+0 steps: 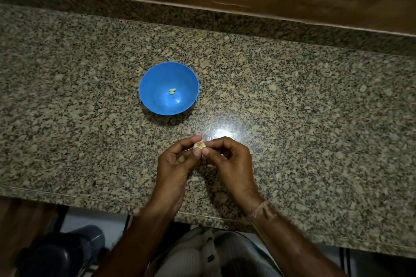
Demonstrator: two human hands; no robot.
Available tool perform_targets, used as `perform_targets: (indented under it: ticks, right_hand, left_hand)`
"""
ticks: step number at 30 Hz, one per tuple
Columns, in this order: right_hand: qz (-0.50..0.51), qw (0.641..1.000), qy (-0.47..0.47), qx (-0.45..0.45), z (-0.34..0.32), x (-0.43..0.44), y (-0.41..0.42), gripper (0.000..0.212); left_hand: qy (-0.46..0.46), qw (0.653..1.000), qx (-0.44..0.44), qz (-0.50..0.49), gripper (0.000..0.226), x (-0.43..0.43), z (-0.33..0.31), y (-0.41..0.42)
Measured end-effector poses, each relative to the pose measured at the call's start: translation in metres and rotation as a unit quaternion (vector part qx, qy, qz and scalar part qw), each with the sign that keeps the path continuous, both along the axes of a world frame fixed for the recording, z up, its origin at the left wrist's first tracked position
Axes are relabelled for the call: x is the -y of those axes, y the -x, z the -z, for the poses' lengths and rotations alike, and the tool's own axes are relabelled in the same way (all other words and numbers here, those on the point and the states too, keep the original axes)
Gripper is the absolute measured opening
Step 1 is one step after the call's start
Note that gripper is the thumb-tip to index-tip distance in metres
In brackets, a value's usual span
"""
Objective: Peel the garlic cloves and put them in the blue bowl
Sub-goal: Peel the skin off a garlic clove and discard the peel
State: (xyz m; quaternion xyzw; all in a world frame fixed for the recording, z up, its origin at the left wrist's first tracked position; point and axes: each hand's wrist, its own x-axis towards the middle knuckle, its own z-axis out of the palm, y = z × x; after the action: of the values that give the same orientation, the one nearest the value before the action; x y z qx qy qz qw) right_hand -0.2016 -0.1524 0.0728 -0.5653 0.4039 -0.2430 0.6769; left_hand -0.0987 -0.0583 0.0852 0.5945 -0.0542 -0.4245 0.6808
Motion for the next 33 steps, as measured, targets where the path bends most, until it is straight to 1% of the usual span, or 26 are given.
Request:
perform_targets:
  ticks: [3,6,7,8,9,11,12,14,16,17,18,19,20,22,24,27,33]
  right_hand:
    - [-0.012,0.999,0.017,-0.043,0.003,0.002,-0.001,0.006]
    - [-0.037,0.997,0.018,-0.068,0.012,0.006,-0.003,0.006]
    - [-0.039,0.996,0.018,-0.080,0.017,0.008,-0.003,0.006]
    - [-0.042,0.994,0.024,-0.098,0.023,0.011,-0.001,0.006]
    - [-0.054,0.990,0.036,-0.123,0.031,0.012,0.002,0.006]
    - [-0.088,0.977,0.072,-0.179,0.046,0.015,0.011,0.008]
    - [-0.102,0.970,0.087,-0.204,0.052,0.015,0.015,0.009]
    - [-0.128,0.956,0.114,-0.238,0.059,0.017,0.017,0.012]
    - [-0.161,0.940,0.146,-0.264,0.059,0.018,0.012,0.016]
    - [-0.175,0.931,0.161,-0.277,0.059,0.018,0.010,0.017]
    - [-0.187,0.923,0.175,-0.288,0.059,0.018,0.008,0.019]
    - [-0.195,0.915,0.189,-0.299,0.060,0.017,0.007,0.020]
    - [-0.201,0.908,0.200,-0.309,0.061,0.016,0.006,0.022]
    - [-0.205,0.899,0.208,-0.327,0.060,0.015,0.003,0.024]
    - [-0.204,0.891,0.208,-0.347,0.058,0.016,-0.002,0.024]
    - [-0.209,0.875,0.211,-0.381,0.054,0.016,-0.009,0.021]
    - [-0.216,0.839,0.226,-0.445,0.060,0.017,-0.023,0.008]
  left_hand:
    - [-0.022,0.999,0.028,0.000,0.032,-0.003,0.000,0.004]
    - [-0.045,0.999,0.024,0.015,0.027,-0.006,0.009,0.000]
    - [-0.065,0.997,0.042,0.023,0.026,-0.005,0.015,-0.004]
    - [-0.100,0.990,0.093,0.031,0.025,-0.005,0.023,-0.010]
    - [-0.143,0.974,0.172,0.042,0.024,-0.005,0.033,-0.018]
    - [-0.215,0.912,0.343,0.069,0.023,-0.002,0.049,-0.032]
    - [-0.235,0.881,0.400,0.087,0.023,0.000,0.055,-0.040]
    - [-0.260,0.835,0.466,0.133,0.029,0.002,0.064,-0.049]
    - [-0.301,0.766,0.544,0.166,0.047,0.001,0.066,-0.046]
    - [-0.320,0.733,0.578,0.164,0.053,-0.001,0.064,-0.039]
    - [-0.324,0.715,0.600,0.153,0.054,-0.006,0.060,-0.029]
    - [-0.315,0.713,0.611,0.141,0.051,-0.011,0.057,-0.019]
    - [-0.297,0.721,0.612,0.134,0.045,-0.016,0.056,-0.008]
    - [-0.272,0.756,0.579,0.138,0.034,-0.027,0.066,0.006]
    - [-0.284,0.786,0.529,0.145,0.028,-0.033,0.078,0.009]
    - [-0.305,0.785,0.517,0.154,0.027,-0.034,0.088,0.007]
    - [-0.296,0.790,0.515,0.155,0.028,-0.034,0.088,0.003]
